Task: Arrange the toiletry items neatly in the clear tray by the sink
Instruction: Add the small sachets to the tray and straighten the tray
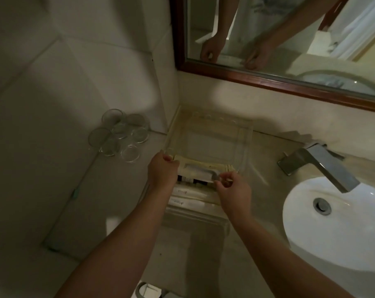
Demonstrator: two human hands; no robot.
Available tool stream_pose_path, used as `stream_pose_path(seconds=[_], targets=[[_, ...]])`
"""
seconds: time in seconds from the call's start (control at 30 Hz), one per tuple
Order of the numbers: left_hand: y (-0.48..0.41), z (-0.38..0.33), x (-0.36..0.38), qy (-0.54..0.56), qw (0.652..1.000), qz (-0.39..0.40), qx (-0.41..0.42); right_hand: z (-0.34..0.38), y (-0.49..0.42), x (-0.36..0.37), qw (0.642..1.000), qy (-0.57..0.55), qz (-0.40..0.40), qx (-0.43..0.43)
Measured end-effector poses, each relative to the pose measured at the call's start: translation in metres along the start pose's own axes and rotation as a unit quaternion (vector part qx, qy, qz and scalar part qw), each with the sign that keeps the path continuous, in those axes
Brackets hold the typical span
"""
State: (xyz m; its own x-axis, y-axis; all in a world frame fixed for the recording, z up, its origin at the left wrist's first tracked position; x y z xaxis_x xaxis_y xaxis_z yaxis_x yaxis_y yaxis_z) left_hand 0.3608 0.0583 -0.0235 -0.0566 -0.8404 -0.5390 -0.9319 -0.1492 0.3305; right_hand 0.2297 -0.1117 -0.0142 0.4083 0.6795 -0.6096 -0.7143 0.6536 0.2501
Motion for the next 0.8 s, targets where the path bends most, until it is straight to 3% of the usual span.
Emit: stream_pose_path(seconds=[0.13,0.23,0.33,0.5,0.8], targets=[[-0.004,0.004,0.003,0.041,0.998,-0.042,-0.024,0.002,0.0,0.0,0.999,0.014,-0.017,-0.045],[-0.005,0.004,0.005,0.062,0.996,-0.056,-0.037,0.006,0.004,0.0,0.984,0.123,-0.012,-0.129],[-0.007,0.004,0.006,0.069,0.994,-0.07,-0.046,0.015,0.015,0.013,0.944,0.24,0.065,-0.216],[-0.007,0.008,0.004,0.052,0.994,-0.091,-0.041,0.004,0.032,0.039,0.885,0.385,0.181,-0.188],[-0.009,0.012,0.008,0.034,0.997,-0.065,0.015,0.002,0.024,0.039,0.87,0.421,0.169,-0.194]])
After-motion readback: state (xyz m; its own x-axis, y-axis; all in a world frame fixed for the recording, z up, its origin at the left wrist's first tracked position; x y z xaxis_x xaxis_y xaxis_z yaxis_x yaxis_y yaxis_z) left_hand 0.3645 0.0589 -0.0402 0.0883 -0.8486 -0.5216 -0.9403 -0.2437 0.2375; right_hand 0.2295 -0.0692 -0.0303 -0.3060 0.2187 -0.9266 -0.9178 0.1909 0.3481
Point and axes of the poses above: each hand's wrist, its own y-axis away from the middle knuckle, its own x-axis out of the palm, z = x × y, the point moved 4 cm from there along -y, towards the middle knuckle, and after that the axes turned 4 degrees about y, right-handed, at the moved point
